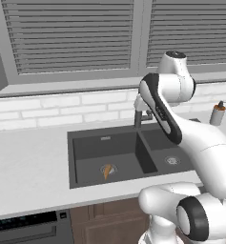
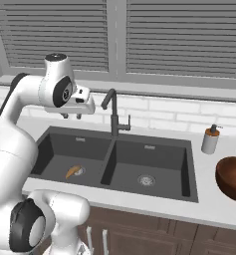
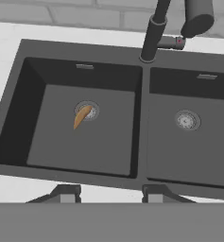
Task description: Pick the sweet potato from the sink and place it in the bowl. Then pick the bowl and place it in the microwave. Then close the microwave door and press the start button.
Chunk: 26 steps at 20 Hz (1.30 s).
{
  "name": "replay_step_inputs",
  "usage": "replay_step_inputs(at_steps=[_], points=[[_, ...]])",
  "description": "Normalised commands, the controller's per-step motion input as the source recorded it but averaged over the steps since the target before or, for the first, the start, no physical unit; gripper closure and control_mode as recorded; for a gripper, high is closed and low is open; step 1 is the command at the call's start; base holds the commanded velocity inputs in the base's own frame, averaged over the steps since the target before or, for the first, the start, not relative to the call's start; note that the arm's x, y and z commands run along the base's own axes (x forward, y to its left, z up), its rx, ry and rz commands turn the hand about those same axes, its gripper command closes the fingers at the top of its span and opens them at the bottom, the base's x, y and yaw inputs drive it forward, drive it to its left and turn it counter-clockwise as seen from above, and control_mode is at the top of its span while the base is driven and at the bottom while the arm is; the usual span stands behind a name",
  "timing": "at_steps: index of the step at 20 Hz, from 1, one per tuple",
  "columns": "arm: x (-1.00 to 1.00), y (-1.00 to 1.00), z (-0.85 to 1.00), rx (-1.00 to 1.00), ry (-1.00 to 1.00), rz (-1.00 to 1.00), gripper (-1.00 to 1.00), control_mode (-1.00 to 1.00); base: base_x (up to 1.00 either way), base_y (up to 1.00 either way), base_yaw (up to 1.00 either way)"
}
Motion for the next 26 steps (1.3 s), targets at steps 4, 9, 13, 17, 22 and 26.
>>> replay_step_inputs(at_steps=[4,9,13,17,22,26], points=[[-0.30,0.00,0.00,0.00,-0.02,0.00,-1.00,-1.00,0.00,0.00,0.00],[-0.81,0.04,-0.02,0.01,-0.03,0.01,-1.00,-1.00,0.00,0.00,0.00],[-0.77,0.12,-0.23,0.05,0.03,0.00,-1.00,-1.00,0.00,0.00,0.00],[-0.31,0.34,-0.45,0.00,0.08,0.00,-1.00,-1.00,0.00,0.00,0.00],[0.10,0.40,-0.42,0.01,0.11,0.00,-1.00,-1.00,0.00,0.00,0.00],[0.47,0.42,-0.13,0.00,0.09,0.00,-1.00,-1.00,0.00,0.00,0.00]])
